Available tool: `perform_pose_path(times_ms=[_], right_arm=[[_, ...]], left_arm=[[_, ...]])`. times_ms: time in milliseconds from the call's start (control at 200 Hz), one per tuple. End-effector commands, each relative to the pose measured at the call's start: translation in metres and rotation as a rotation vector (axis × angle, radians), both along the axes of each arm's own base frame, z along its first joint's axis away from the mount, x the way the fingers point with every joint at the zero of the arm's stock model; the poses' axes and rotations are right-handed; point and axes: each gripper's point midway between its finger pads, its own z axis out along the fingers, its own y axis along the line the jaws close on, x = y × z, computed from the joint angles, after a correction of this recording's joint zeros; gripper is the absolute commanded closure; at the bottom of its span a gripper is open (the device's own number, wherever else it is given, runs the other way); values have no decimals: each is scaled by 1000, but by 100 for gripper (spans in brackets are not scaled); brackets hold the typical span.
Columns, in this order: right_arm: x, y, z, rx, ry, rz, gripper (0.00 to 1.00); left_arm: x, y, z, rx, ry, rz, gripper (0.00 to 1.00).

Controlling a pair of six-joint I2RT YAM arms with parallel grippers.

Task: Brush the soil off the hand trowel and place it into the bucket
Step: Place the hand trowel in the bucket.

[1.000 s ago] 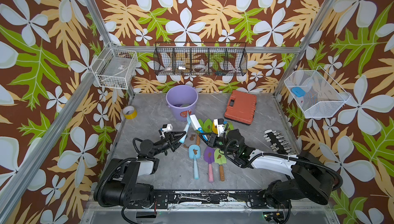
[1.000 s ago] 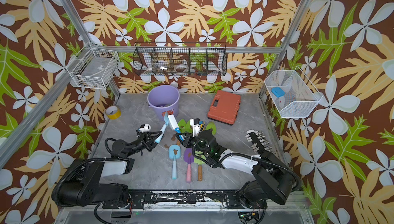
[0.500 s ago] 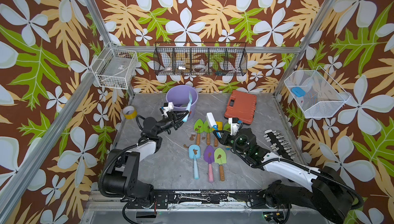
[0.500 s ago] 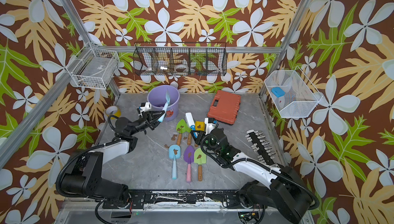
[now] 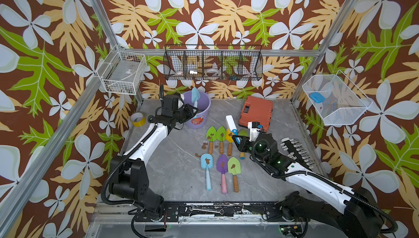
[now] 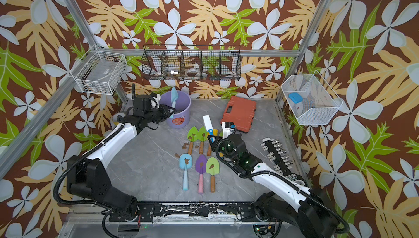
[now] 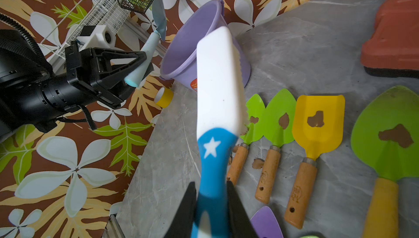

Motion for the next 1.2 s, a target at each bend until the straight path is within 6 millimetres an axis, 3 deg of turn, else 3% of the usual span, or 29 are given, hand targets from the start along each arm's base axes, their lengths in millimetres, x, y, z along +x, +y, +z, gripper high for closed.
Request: perform_pose_path(times_ms=[0, 175, 265, 370, 596, 731, 846, 941, 1196], right_arm=[[3, -2, 6, -7, -27, -10, 100], [1, -2, 7, -10, -31, -5, 100], [1, -3, 9, -11, -37, -6, 100], [1, -3, 9, -15, -42, -3, 100], [2, 1, 6, -50, -37, 19, 100], [3, 3, 3, -64, -31, 30, 100], [3, 2, -1, -88, -23, 29, 100], [1, 0, -5, -117, -12, 30, 100], [-11, -17, -22, -194, 30, 6, 100]], left_arm=[[3, 17, -20, 162, 38, 38, 100], [12, 23, -26, 238, 67, 65, 99], [15, 25, -23, 262, 62, 73, 83], [19, 28, -14, 311, 44, 94, 70], [23, 31, -2, 344, 25, 109, 62], [15, 26, 3, 351, 12, 98, 66], [-11, 16, 13, 441, -51, 117, 67], [-46, 5, 11, 532, -90, 122, 67], [-171, -25, -56, 580, -66, 59, 61]])
